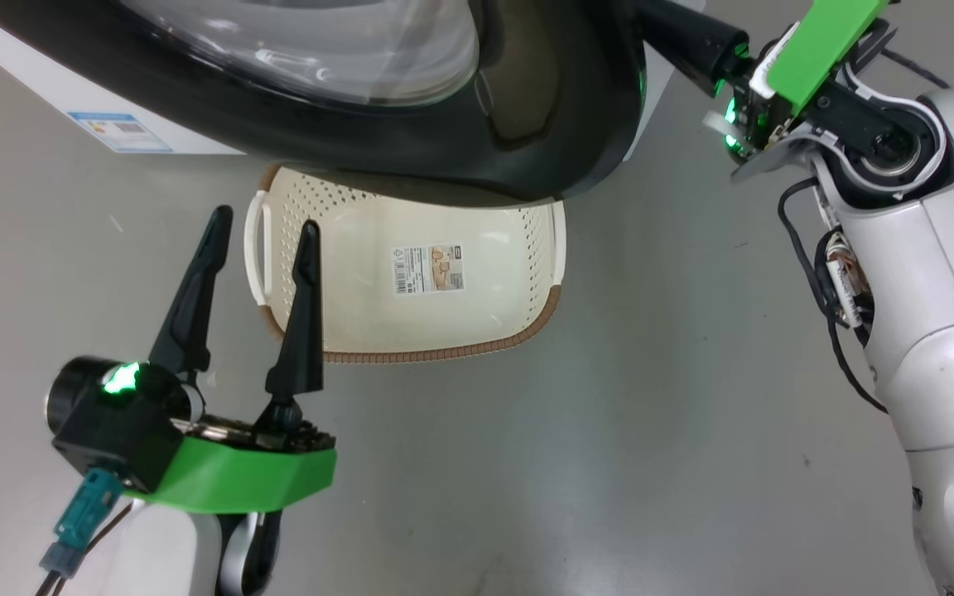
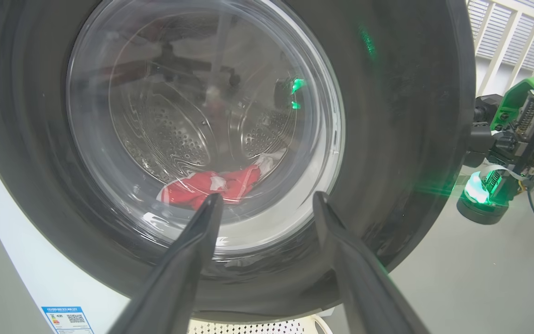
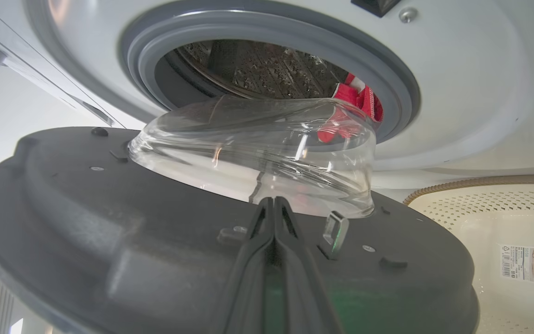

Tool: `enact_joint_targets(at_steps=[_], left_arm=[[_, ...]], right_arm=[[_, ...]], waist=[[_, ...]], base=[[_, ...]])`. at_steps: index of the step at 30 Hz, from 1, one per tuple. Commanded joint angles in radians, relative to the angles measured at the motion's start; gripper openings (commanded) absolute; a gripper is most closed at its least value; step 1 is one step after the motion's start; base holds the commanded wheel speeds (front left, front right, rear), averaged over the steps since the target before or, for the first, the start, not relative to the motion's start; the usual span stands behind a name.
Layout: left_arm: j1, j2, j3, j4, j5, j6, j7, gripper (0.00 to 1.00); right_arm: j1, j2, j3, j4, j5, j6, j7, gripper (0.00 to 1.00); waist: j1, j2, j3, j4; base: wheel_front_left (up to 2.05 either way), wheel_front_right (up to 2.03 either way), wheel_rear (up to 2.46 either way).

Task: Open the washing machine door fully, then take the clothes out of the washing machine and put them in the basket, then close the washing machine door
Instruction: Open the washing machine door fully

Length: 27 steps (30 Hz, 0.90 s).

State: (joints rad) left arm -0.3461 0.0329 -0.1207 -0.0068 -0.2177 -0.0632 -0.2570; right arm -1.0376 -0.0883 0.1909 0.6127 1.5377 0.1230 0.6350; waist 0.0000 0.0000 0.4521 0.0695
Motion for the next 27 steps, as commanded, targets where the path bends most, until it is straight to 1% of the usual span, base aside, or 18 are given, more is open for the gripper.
enact_joint_targets(at_steps=[1,6,7,8,9,10,15,20,24,27], left_arm=[[0.022,0.017,0.032,-0.018,0.005,0.001,-0.005,1.00],[0.026,0.017,0.032,-0.016,-0.002,0.005,-0.005,1.00],[0.026,0.017,0.032,-0.016,-0.004,0.005,-0.005,1.00],[0.027,0.017,0.032,-0.015,-0.006,0.006,-0.005,1.00],[0.027,0.017,0.032,-0.015,-0.008,0.006,-0.005,1.00],[0.027,0.017,0.032,-0.014,-0.009,0.006,-0.005,1.00],[0.029,0.017,0.039,-0.015,-0.009,0.005,-0.005,1.00],[0.035,0.017,0.050,-0.018,-0.010,0.008,-0.005,1.00],[0.045,0.017,0.061,-0.017,-0.014,0.022,-0.005,1.00],[0.052,0.017,0.068,-0.017,-0.013,0.031,-0.005,1.00]], right_arm=[[0.025,0.029,0.018,-0.026,-0.008,0.008,-0.006,0.00],[0.022,0.020,0.030,-0.007,-0.078,0.008,-0.088,0.00],[0.021,0.019,0.032,-0.007,-0.097,0.008,-0.115,0.27],[0.020,0.017,0.035,-0.005,-0.120,0.008,-0.146,0.48],[0.020,0.013,0.042,-0.007,-0.147,0.008,-0.177,0.87],[0.022,0.010,0.049,-0.011,-0.173,0.008,-0.210,1.00],[0.047,-0.034,0.110,-0.035,-0.344,0.008,-0.390,1.00],[0.079,-0.069,0.158,-0.052,-0.487,0.008,-0.565,1.00],[0.109,-0.099,0.188,-0.046,-0.625,0.008,-0.704,1.00],[0.129,-0.110,0.187,-0.024,-0.745,0.008,-0.804,1.00]], waist=[[0.0000,0.0000,-0.005,0.000],[0.0000,0.0000,-0.006,-0.001],[0.0000,0.0000,-0.006,-0.002],[0.0000,0.0000,-0.007,-0.002],[0.0000,0.0000,-0.007,-0.003],[0.0000,0.0000,-0.007,-0.003],[0.0000,0.0000,-0.009,-0.005],[0.0000,0.0000,-0.016,-0.013],[0.0000,0.0000,-0.027,-0.021],[0.0000,0.0000,-0.036,-0.027]], base=[[0.00,0.00,0.00],[0.00,0.00,0.00],[0.00,0.00,0.00],[0.00,0.00,0.00],[0.00,0.00,0.00],[0.00,0.00,0.00],[0.00,0.00,0.00],[0.00,0.00,0.00],[0.00,0.00,0.00],[0.00,0.00,0.00]])
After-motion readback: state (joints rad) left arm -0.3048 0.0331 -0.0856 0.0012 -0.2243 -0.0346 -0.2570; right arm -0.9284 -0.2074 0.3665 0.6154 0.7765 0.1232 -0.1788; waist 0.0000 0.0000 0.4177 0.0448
